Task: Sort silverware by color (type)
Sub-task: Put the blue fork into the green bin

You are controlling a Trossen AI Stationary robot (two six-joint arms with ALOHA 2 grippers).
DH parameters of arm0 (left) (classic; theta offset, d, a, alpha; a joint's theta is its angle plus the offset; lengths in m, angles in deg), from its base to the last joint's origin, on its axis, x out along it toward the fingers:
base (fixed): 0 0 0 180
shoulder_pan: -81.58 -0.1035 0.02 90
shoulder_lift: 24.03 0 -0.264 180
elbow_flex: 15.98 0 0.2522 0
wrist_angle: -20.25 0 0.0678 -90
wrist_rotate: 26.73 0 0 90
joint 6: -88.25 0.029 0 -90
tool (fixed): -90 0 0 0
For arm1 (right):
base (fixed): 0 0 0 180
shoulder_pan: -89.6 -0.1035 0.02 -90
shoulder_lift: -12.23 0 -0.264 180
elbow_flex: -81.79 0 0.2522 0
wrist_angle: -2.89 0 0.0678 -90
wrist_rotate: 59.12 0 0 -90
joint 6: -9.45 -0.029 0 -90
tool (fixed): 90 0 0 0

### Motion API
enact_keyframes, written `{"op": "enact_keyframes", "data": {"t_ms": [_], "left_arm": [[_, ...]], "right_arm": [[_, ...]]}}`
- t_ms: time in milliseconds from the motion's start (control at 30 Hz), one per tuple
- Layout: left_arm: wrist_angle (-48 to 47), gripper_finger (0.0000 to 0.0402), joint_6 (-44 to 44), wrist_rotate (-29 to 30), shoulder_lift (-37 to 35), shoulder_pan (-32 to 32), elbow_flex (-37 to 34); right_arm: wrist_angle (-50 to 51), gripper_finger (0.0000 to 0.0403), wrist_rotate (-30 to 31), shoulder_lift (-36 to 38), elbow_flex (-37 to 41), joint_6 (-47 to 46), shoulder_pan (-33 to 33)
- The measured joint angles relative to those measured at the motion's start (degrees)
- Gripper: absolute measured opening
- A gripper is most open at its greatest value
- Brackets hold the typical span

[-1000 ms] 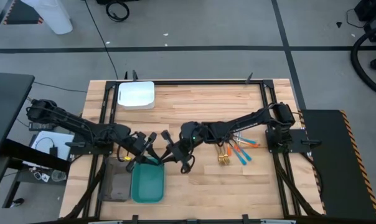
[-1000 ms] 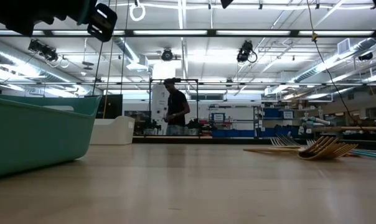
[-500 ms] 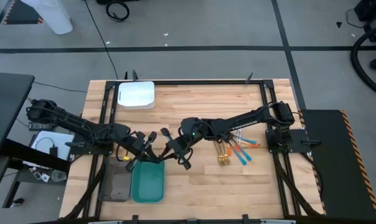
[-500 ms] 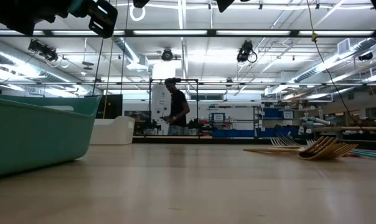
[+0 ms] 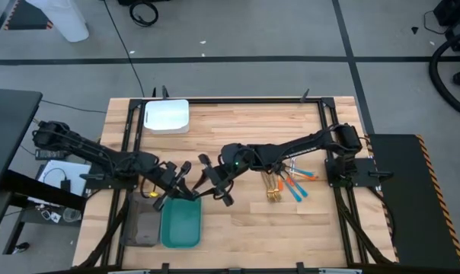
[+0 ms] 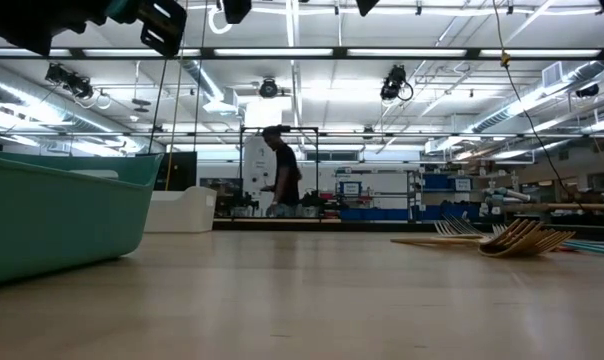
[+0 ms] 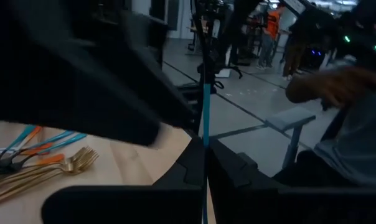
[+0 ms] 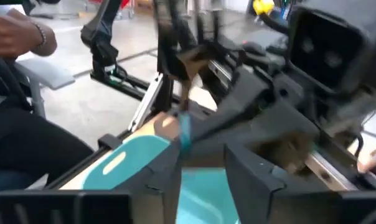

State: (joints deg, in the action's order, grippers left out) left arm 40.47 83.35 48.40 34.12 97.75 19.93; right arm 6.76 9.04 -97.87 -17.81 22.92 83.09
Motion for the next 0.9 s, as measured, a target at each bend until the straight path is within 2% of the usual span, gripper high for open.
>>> {"op": "enact_keyframes", "data": {"t_ms": [133, 600, 733, 900], "left_arm": [[-4.0, 0.0013, 2.8, 0.0, -1.4, 0.8, 0.0], [-27.7, 0.0014, 10.2, 0.4, -12.7, 2.3, 0.7], [-39.5, 0.0014, 12.7, 4.7, -13.3, 6.5, 4.7], [-51.9, 0.0015, 17.4, 13.1, -13.2, 13.8, 9.7]], "right_arm": [[4.9, 0.0158, 0.2, 2.8, 0.0, 0.1, -0.2], [20.4, 0.0156, 12.7, 4.5, 0.0, -0.5, -2.8], [22.8, 0.0156, 17.9, 4.5, 0.0, -0.3, -3.8], [25.8, 0.0155, 21.7, 4.5, 0.0, -1.0, -4.6]]}}
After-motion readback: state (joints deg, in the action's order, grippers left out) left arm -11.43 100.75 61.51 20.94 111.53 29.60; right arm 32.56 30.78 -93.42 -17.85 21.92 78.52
